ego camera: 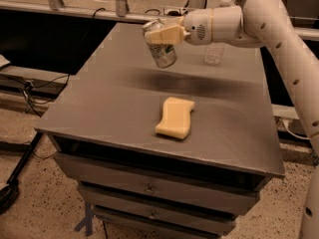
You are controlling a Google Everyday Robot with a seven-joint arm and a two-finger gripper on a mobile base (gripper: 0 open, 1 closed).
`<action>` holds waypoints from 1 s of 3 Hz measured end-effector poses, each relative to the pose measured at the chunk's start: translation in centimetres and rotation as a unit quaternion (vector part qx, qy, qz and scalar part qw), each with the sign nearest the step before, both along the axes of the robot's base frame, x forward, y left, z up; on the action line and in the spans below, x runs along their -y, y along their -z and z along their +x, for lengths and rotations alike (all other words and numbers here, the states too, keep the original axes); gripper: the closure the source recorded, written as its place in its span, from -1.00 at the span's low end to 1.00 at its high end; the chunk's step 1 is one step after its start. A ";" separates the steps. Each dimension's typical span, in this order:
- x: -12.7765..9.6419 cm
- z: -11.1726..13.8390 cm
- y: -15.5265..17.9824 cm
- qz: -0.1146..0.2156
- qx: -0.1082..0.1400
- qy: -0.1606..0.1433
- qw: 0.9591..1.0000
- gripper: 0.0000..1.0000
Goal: Place 7up can upright
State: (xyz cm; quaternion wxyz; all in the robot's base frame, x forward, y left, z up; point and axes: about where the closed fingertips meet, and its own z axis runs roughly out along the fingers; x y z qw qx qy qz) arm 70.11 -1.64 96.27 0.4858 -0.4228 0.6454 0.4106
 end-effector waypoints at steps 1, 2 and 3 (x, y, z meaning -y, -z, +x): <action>0.7 -0.6 1.4 0.020 0.013 0.000 1.000 1.00; 1.5 -1.0 2.7 0.021 0.033 0.003 0.999 1.00; 2.3 -1.3 4.4 0.025 0.039 0.003 0.999 1.00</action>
Offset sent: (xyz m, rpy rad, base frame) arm -0.0137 -0.0342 -0.0444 0.0403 -0.1206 -0.0257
